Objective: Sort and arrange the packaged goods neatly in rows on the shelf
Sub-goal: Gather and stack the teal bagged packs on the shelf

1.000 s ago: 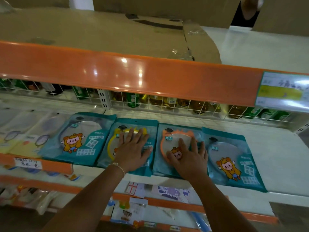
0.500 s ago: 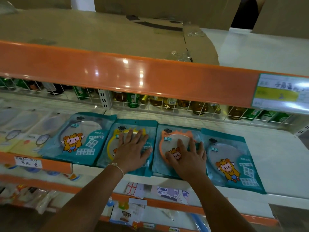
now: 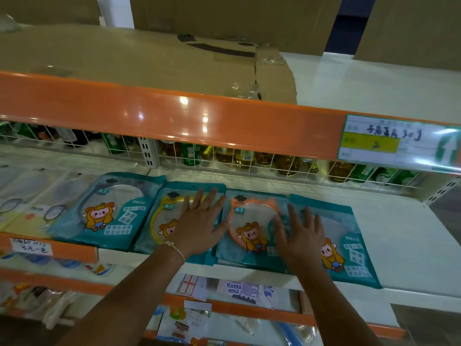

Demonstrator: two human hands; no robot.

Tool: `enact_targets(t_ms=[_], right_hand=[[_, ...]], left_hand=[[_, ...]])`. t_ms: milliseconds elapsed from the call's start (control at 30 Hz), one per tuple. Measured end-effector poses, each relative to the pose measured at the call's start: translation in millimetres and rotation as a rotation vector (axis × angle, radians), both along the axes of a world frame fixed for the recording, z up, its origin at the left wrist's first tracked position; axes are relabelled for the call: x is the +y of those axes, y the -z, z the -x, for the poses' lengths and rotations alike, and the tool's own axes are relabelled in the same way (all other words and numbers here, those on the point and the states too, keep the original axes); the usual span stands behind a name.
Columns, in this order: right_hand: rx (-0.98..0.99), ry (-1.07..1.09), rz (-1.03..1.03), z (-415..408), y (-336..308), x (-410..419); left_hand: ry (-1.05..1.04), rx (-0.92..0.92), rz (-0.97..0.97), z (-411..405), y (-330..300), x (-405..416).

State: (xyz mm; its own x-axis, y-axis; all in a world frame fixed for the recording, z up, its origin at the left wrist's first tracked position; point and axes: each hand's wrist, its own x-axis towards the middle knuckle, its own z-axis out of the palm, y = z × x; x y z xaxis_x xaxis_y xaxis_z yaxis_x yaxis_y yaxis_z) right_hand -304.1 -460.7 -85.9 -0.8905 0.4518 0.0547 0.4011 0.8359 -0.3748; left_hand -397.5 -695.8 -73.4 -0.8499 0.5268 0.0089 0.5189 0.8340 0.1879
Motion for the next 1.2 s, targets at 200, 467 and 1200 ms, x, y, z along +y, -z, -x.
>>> enact_targets(t_ms=[200, 467, 1200], right_hand=[[-0.202, 0.084, -0.103, -21.5, 15.2, 63.4], [-0.250, 0.023, -0.118, -22.1, 20.9, 67.6], [-0.121, 0.097, -0.030, -15.1, 4.3, 54.2]], left_hand=[[0.223, 0.082, 0.013, -28.9, 6.7, 78.8], [0.139, 0.080, 0.157, -36.1, 31.4, 99.8], [0.135, 0.073, 0.040, -37.0, 10.3, 88.7]])
